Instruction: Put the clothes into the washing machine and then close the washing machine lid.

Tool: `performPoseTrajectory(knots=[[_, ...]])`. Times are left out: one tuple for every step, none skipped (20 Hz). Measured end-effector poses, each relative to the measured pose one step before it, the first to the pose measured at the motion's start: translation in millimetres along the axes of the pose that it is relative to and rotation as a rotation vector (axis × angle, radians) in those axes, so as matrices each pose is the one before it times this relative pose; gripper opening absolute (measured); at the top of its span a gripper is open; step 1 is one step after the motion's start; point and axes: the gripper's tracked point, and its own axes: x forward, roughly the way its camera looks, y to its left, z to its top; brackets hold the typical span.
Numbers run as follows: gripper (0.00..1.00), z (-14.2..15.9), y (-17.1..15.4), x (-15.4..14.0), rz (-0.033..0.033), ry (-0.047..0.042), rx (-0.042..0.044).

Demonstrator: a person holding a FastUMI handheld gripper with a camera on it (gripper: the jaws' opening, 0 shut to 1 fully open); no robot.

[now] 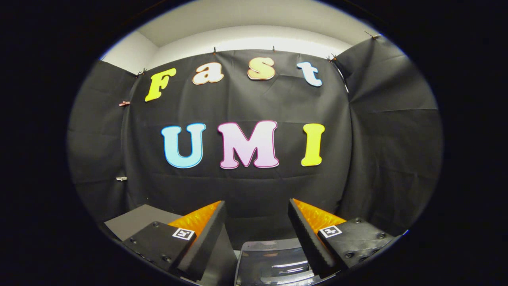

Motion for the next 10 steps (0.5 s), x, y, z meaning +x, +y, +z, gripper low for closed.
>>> performPoseTrajectory(knots=[[0.98,-2.12,-3.2,-1.95,-0.01122,0.00865,-0.01233],[0.98,-0.62,0.0,-0.18,-0.00844,0.00596,-0.00959],[0.98,-2.59,1.95,-1.66,-0.00251,0.00656,-0.00361],[0.98,-2.99,1.58,-0.99,-0.00248,0.00795,-0.00191],[0.98,-3.73,0.35,0.11,-0.0028,0.01334,-0.00146],[0.98,-3.15,-3.25,-6.68,-0.00605,0.01272,0.00112],[0.98,-0.49,-0.89,-0.54,-0.00135,0.00517,-0.00251],[0.98,0.86,0.84,-0.46,0.00341,-0.00068,-0.00071],[0.98,0.5,0.44,0.09,-0.00047,-0.0028,-0.00124],[0.98,-1.12,-0.23,-1.25,0.0021,-0.00088,-0.00173]])
